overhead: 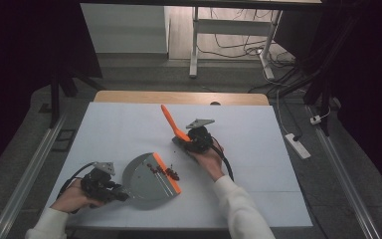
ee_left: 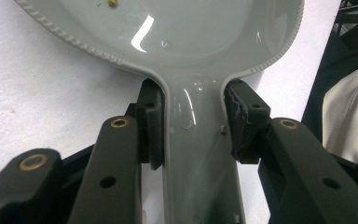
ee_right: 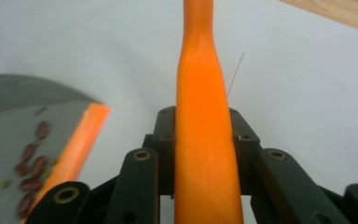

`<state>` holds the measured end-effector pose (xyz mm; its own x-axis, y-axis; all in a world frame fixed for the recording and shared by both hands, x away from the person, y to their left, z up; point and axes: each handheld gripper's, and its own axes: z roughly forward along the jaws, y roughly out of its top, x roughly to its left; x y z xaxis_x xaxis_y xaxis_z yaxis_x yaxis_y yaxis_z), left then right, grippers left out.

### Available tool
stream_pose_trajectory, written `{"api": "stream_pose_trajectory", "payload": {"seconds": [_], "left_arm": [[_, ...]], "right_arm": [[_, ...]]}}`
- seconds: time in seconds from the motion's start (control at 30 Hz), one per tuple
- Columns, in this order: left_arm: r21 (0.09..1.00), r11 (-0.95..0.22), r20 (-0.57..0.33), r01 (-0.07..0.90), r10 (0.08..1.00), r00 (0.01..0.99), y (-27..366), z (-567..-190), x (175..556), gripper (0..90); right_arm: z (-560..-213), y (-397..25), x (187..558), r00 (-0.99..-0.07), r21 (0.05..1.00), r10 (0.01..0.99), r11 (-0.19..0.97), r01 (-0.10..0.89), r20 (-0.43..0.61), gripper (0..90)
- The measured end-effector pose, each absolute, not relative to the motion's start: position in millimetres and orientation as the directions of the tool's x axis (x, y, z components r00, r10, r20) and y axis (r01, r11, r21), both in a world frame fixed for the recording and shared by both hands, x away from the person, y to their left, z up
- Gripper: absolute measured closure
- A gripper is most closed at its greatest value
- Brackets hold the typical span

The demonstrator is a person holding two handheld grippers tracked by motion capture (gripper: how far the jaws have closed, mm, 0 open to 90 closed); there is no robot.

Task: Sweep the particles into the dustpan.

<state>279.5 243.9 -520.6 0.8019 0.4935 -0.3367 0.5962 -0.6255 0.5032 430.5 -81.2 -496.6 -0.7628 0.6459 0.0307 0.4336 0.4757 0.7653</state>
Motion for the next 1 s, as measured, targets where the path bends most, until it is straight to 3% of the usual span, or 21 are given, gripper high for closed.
{"api": "stream_pose_trajectory", "payload": {"seconds": [0.2,0.73,1.0], "left_arm": [[0.505,-0.625,-0.337,0.596,0.492,0.802,244.2,-520.6,279.6,61.5],[0.503,-0.626,-0.335,0.595,0.493,0.803,243.3,-520.3,279.3,61.5],[0.502,-0.630,-0.334,0.593,0.492,0.804,243.3,-520.5,279.4,61.5]], "right_arm": [[-500.7,-77.3,436.5,-0.771,0.742,0.633,0.489,0.459,0.059,70.3],[-500.9,-54.9,391.0,-0.853,0.724,0.519,0.569,0.390,0.051,70.1],[-503.1,-44.7,377.5,-0.864,0.740,0.497,0.550,0.387,0.082,70.1]]}}
